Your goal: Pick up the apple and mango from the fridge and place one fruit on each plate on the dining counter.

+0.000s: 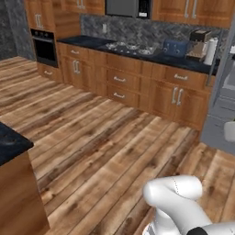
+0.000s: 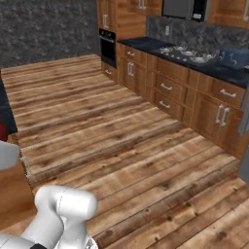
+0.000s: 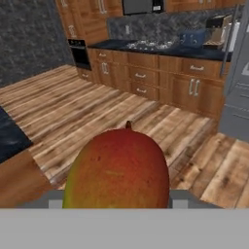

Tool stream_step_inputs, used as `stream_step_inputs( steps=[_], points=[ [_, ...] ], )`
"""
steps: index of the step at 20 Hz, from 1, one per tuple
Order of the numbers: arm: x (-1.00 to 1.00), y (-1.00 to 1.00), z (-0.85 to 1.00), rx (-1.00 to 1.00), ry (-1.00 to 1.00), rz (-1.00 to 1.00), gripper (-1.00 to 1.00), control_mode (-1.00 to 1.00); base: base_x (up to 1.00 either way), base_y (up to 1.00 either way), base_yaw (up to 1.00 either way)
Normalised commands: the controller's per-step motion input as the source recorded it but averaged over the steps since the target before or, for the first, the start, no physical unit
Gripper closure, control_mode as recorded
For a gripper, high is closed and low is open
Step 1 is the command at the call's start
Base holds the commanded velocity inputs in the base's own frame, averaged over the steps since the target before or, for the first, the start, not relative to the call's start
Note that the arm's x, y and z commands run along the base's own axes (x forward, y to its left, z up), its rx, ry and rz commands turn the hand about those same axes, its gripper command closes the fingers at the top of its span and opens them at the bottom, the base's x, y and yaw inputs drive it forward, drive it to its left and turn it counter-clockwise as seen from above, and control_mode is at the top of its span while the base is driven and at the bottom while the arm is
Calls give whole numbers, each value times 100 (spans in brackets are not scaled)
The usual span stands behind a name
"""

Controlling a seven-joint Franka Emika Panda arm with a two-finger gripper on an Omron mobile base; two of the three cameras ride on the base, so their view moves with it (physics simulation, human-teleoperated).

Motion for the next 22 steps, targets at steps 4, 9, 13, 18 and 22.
stream_step_inputs(
  steps=[4,9,13,18,22],
  points=[
    [0,0,0,0,0,0,100,100,-88,81,36],
    [0,0,0,0,0,0,100,100,-74,96,28],
    [0,0,0,0,0,0,100,100,-61,100,19],
    [0,0,0,0,0,0,100,100,-45,100,12],
    [0,0,0,0,0,0,100,100,-21,100,5]
  ],
)
